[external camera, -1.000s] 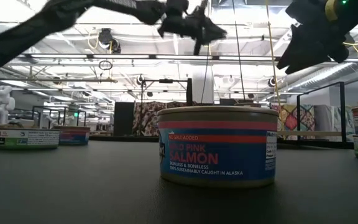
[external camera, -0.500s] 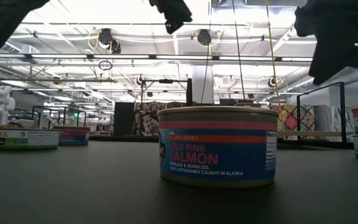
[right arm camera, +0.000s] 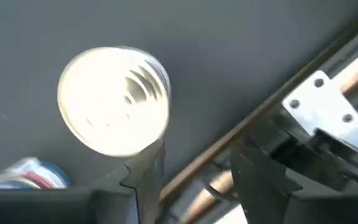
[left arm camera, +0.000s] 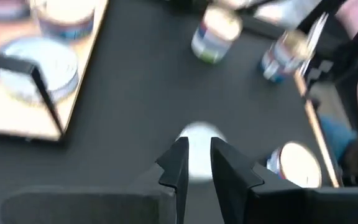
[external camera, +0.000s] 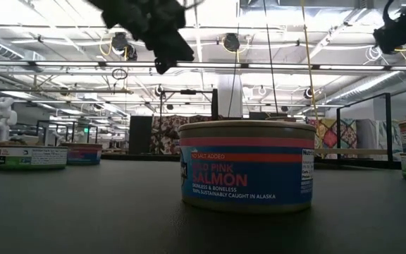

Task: Stack canned seafood by type on shelf
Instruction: Put the blue pink tuna can on the shelf

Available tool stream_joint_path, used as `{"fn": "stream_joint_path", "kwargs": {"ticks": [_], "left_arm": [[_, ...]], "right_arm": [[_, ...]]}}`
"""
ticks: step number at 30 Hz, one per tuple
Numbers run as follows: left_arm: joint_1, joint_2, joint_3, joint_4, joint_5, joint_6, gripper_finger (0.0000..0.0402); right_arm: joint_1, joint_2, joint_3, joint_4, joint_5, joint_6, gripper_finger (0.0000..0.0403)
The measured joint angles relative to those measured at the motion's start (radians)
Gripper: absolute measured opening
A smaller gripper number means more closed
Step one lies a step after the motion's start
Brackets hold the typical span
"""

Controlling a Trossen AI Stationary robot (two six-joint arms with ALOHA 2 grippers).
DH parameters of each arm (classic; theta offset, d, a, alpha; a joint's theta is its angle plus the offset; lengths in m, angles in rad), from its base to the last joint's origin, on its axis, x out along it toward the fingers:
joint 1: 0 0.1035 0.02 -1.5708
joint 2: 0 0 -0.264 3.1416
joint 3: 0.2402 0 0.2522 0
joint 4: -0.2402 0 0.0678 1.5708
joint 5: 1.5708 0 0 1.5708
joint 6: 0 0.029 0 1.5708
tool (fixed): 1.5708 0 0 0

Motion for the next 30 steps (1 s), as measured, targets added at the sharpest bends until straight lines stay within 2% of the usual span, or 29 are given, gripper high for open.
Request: {"fn": "stream_joint_path", "kwargs": {"ticks": [3, 6, 9, 11, 17, 30], "left_arm": [[-0.038, -0.076, -0.208, 0.354, 0.000, -0.079, 0.0067], [-0.074, -0.095, -0.374, 0.713, 0.000, -0.138, 0.0067], [-0.094, -0.088, -0.485, 1.007, -0.005, -0.150, 0.0067], [-0.098, -0.075, -0.522, 1.137, -0.036, -0.152, 0.0067], [-0.083, -0.076, -0.533, 1.197, -0.054, -0.177, 0.0067], [-0.076, -0.075, -0.533, 1.166, -0.054, -0.170, 0.0067]], "right_arm": [[-0.022, 0.000, -0.016, 0.028, -0.055, -0.054, 0.0173], [-0.046, 0.000, -0.038, 0.091, -0.087, -0.107, 0.0173], [-0.081, 0.000, -0.068, 0.136, -0.122, -0.179, 0.0173], [-0.110, 0.002, -0.090, 0.138, -0.140, -0.216, 0.0173], [-0.179, 0.009, -0.127, 0.243, -0.156, -0.308, 0.0166], [-0.254, 0.129, -0.142, 0.265, -0.153, -0.341, 0.0155]]}}
